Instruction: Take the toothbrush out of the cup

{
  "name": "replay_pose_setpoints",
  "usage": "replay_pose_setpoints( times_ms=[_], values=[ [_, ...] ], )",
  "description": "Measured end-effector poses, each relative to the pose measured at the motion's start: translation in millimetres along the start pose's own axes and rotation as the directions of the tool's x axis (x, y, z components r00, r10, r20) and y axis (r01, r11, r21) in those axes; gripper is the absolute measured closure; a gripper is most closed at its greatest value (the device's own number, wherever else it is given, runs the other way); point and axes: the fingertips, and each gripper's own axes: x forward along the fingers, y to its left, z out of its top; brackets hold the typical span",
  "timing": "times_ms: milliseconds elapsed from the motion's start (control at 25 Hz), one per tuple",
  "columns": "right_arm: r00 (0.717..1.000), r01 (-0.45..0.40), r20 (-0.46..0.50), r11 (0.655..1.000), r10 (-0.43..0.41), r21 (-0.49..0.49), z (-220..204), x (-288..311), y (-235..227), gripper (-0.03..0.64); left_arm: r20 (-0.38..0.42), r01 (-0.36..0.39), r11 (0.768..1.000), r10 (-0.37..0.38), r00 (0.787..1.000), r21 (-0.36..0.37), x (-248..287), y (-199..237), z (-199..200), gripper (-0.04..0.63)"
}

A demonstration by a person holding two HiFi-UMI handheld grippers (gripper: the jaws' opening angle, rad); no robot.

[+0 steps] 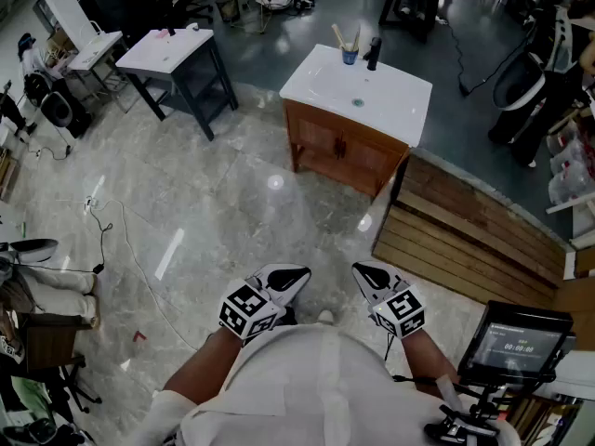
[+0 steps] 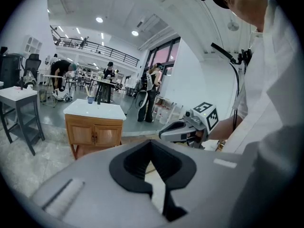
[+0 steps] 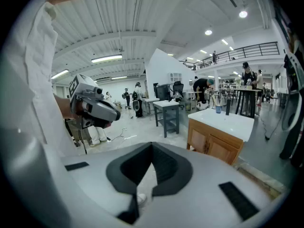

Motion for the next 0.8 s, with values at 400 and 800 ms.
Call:
replay_pose_setpoints(
  times_ms=[400,800],
  values=[
    [0.997,0.073,0.034,0.997,-0.072,-0.015,80,86,-18,0.614,0.014,0.040,0.999,-0.041,0.999,0.032,-37,105,33,0.591],
    [0.992,0.126,-0.004,0.991,-0.126,0.048,98,140,-30,0.611,0.004,0.115,0.991,-0.115,0.993,-0.062,-31,167,33,0.589]
  ],
)
